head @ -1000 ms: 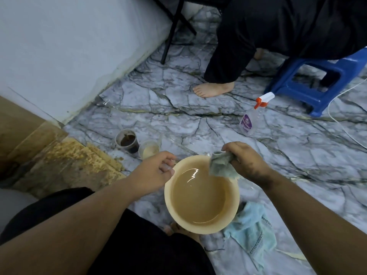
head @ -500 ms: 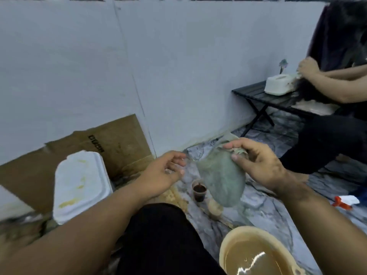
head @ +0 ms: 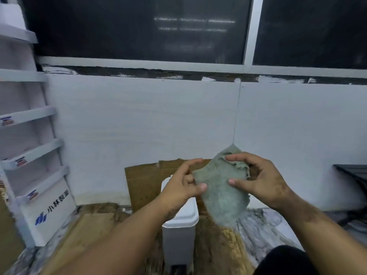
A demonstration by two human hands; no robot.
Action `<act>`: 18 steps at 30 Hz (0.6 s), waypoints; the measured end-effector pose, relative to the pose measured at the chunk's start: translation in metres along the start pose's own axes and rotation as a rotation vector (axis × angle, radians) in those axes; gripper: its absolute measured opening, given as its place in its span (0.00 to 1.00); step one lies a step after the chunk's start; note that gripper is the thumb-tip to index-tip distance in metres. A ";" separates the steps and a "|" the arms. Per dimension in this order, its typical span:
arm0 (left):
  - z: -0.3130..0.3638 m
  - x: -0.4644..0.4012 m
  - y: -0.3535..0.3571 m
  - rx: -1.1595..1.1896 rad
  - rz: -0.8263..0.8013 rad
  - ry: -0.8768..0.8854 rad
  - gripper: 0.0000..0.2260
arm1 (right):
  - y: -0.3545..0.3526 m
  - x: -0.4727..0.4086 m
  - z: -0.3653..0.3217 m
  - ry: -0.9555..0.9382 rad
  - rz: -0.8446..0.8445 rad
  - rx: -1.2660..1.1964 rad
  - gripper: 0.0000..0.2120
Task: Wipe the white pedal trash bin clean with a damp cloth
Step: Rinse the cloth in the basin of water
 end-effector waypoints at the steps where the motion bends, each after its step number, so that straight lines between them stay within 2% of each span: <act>1: 0.002 0.007 -0.009 0.024 0.041 0.025 0.29 | 0.011 -0.004 0.002 0.009 -0.019 -0.004 0.23; 4: 0.003 0.020 -0.035 0.003 0.182 0.111 0.24 | 0.037 -0.013 0.015 0.028 -0.060 0.032 0.25; 7: -0.001 0.025 -0.062 -0.065 0.270 0.170 0.18 | 0.056 -0.019 0.032 0.014 -0.136 0.194 0.31; 10: -0.011 0.021 -0.082 -0.195 0.290 0.178 0.20 | 0.068 -0.022 0.053 0.020 -0.160 0.315 0.32; 18: -0.071 0.005 -0.117 -0.352 0.239 0.033 0.19 | 0.085 -0.007 0.145 0.225 -0.128 0.126 0.29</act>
Point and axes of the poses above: each hand's wrist, its own x-axis away from the middle knuckle, its own y-axis out of the palm, z = x × y, the point moved 4 cm from there along -x, towards the middle knuckle, and after that the axes turned 4 degrees about z, right-handed, at the moved point
